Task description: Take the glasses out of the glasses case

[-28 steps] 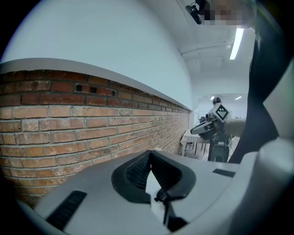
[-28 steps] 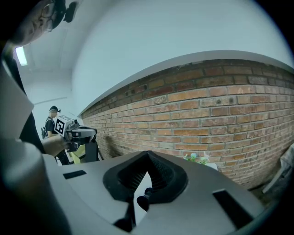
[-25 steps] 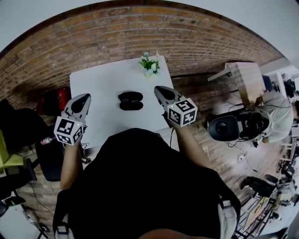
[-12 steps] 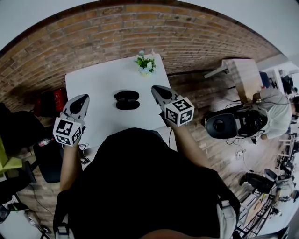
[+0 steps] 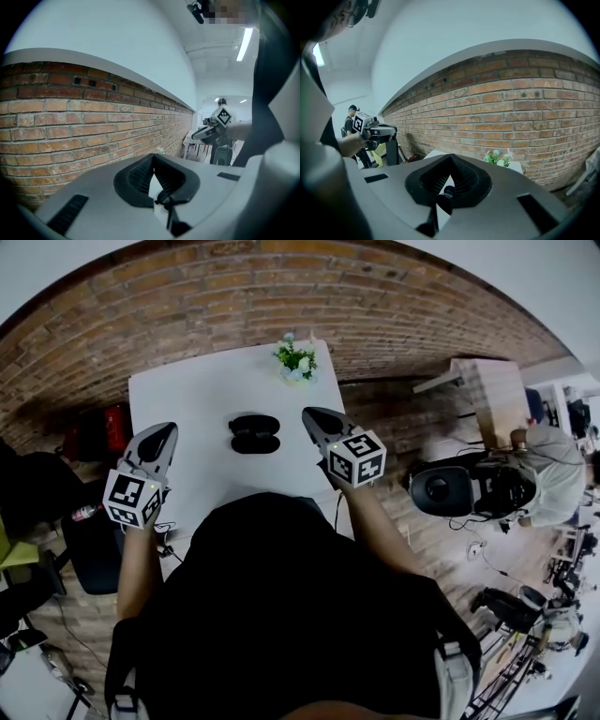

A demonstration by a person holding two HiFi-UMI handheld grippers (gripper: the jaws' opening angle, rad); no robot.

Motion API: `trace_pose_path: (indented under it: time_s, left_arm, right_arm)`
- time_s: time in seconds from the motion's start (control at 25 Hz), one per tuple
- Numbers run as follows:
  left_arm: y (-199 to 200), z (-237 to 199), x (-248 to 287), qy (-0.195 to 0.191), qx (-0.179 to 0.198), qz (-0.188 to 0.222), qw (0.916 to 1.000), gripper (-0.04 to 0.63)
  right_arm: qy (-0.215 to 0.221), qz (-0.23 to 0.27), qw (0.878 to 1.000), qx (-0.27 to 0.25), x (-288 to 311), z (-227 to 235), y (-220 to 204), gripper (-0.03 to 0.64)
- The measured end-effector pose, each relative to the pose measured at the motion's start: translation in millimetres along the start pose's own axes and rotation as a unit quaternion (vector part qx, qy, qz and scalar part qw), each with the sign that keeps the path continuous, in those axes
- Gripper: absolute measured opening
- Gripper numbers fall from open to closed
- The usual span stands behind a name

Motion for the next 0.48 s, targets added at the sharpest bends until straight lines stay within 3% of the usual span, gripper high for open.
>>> trace_pose_path:
  time_s: [0.48]
  left_arm:
    - [-18, -15, -10, 0.035, -0.022, -0.017, 0.9990, 0.011]
  right_arm:
    - [0.038, -0.059, 0.997, -0.010, 42, 4, -29, 0.015]
Point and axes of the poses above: the fingertips, and each gripper's own axes: x forward along the fingers, z to its right, y out of its top, the point moved 1 cm from there along -x, backward along the fingers, and after that the axes turned 6 degrees about y, right-handed, at the moved point
